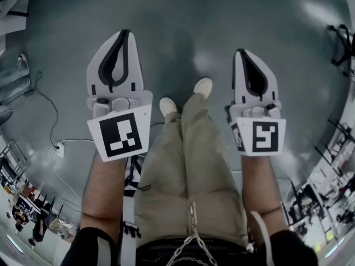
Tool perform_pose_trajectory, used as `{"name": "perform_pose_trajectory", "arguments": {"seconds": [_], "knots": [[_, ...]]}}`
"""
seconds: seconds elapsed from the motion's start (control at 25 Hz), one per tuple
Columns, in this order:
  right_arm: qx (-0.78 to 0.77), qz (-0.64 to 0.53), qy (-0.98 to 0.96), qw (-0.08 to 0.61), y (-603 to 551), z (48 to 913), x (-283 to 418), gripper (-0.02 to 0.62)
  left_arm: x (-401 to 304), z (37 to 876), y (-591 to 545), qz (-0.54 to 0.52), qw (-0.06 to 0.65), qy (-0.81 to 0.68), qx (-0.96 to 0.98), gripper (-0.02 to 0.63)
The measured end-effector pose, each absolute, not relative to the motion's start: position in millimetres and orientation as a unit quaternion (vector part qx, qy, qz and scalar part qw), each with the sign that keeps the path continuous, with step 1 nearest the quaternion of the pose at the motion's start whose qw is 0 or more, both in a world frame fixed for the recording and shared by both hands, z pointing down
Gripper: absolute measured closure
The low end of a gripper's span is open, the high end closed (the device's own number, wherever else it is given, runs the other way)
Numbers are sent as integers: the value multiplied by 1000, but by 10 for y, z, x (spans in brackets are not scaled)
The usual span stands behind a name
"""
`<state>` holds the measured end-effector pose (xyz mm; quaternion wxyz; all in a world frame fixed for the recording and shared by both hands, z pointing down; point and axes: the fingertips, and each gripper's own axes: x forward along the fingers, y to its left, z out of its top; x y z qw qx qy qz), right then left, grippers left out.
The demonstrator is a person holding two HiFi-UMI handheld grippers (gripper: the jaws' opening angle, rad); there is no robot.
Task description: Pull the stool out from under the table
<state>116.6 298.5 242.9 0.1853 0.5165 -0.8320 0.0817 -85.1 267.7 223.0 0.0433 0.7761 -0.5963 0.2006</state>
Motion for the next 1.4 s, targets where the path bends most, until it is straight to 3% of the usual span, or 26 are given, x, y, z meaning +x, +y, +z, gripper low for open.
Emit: {"name": "perform_pose_trajectory", "arguments": {"seconds": [0.36, 0.48, 0.56, 0.6, 0.88, 1.4], "knots": [[493, 109, -847, 164, 2801, 2457, 1101, 593, -654, 2374, 2508, 192, 71, -611, 765, 595], [490, 115, -849, 159, 2640, 2459, 1192, 585, -557, 2367, 2395, 190, 77, -603, 771, 506], [479, 127, -854, 160, 2545, 2477, 1225, 427, -545, 2366, 2332, 191, 84, -604, 769, 466], [472, 131, -856, 163, 2504, 2493, 1233, 403, -556, 2369, 2307, 195, 87, -606, 767, 457], [449, 125, -868, 173, 2233, 2556, 1402, 339, -570, 2459, 2130, 212, 93, -621, 749, 394], [451, 128, -863, 190, 1894, 2723, 1524, 318, -503, 2594, 1831, 210, 95, -621, 749, 390]]}}
